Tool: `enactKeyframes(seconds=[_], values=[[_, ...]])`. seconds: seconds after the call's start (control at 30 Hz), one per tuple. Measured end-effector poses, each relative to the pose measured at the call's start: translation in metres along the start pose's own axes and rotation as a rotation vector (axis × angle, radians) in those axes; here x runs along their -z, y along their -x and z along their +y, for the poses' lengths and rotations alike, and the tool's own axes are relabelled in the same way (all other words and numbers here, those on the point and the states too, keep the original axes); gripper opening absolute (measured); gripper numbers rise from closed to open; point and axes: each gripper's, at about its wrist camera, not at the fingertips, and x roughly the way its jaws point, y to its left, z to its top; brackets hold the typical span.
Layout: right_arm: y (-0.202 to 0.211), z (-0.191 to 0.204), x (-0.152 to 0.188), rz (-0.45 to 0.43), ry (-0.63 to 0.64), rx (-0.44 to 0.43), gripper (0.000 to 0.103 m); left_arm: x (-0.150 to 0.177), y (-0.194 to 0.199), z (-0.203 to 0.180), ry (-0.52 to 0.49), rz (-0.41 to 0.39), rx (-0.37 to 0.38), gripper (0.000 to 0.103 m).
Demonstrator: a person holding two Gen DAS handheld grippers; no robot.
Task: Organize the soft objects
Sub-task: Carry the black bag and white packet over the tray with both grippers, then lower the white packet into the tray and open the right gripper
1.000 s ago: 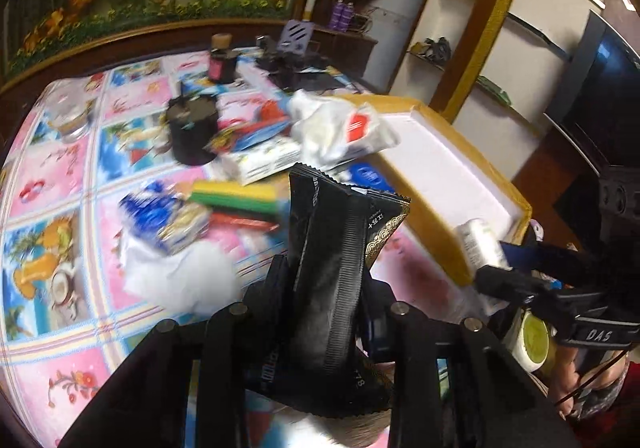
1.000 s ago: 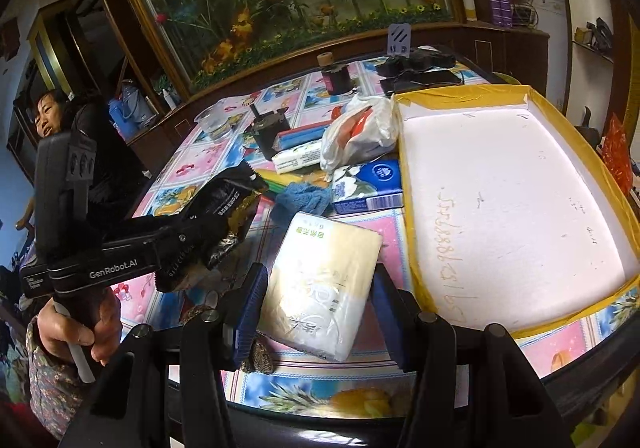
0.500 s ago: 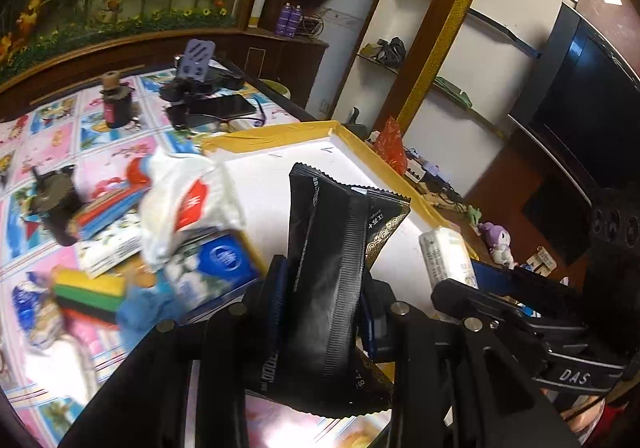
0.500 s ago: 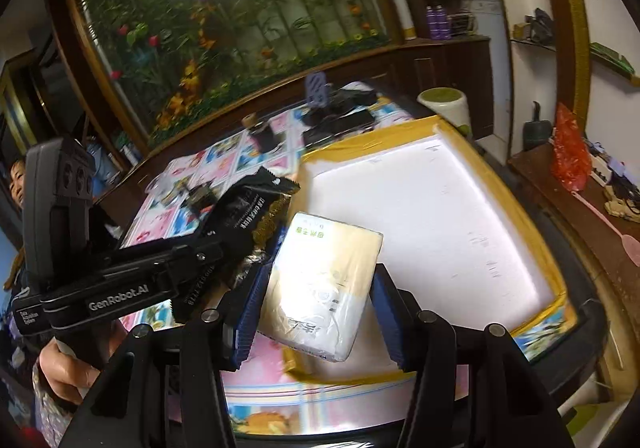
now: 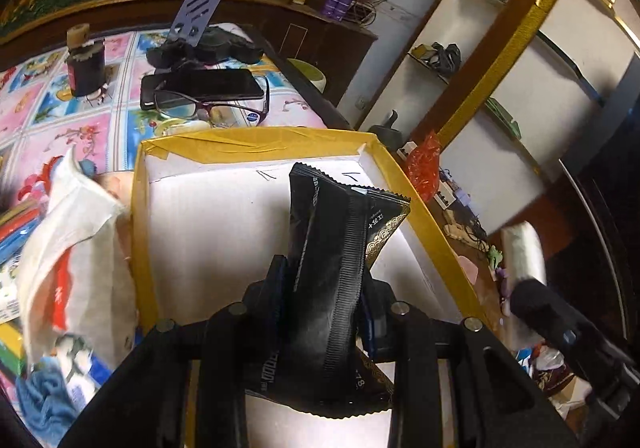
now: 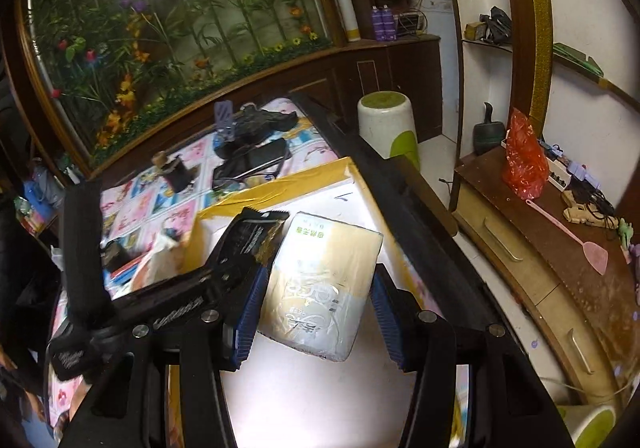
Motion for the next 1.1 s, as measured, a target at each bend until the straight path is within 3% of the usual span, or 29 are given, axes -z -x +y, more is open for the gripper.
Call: enactKeyframes(seconds=[0.23, 0.53, 0.63, 0.77, 0.97, 1.1], values=[[-0.093, -0.012, -0.042, 0.143, -0.067, -0.037, 0.056, 0.001, -0.011, 0.004, 0.004, 0.015, -0.007, 0.031], [-0.137, -0.003, -0.06, 0.16, -0.052, 0.016, 0.057, 0.003, -0.009, 0.002, -0.007, 0.013, -0.022, 0.031], [-0.139, -0.005, -0.06, 0.155, -0.062, 0.026, 0.06, 0.003, -0.009, 0.004, 0.003, 0.013, -0.019, 0.032], [-0.128, -0.006, -0.058, 0.122, -0.059, 0.017, 0.072, 0.004, -0.008, 0.004, 0.006, 0.008, -0.014, 0.035], [-0.096, -0.009, -0.041, 0.058, -0.069, -0.044, 0.072, 0.005, 0.001, 0.006, 0.012, -0.035, 0.005, 0.045], [-0.073, -0.008, -0.021, -0.025, -0.061, -0.101, 0.075, 0.005, 0.008, 0.008, 0.022, -0.072, 0.023, 0.046]])
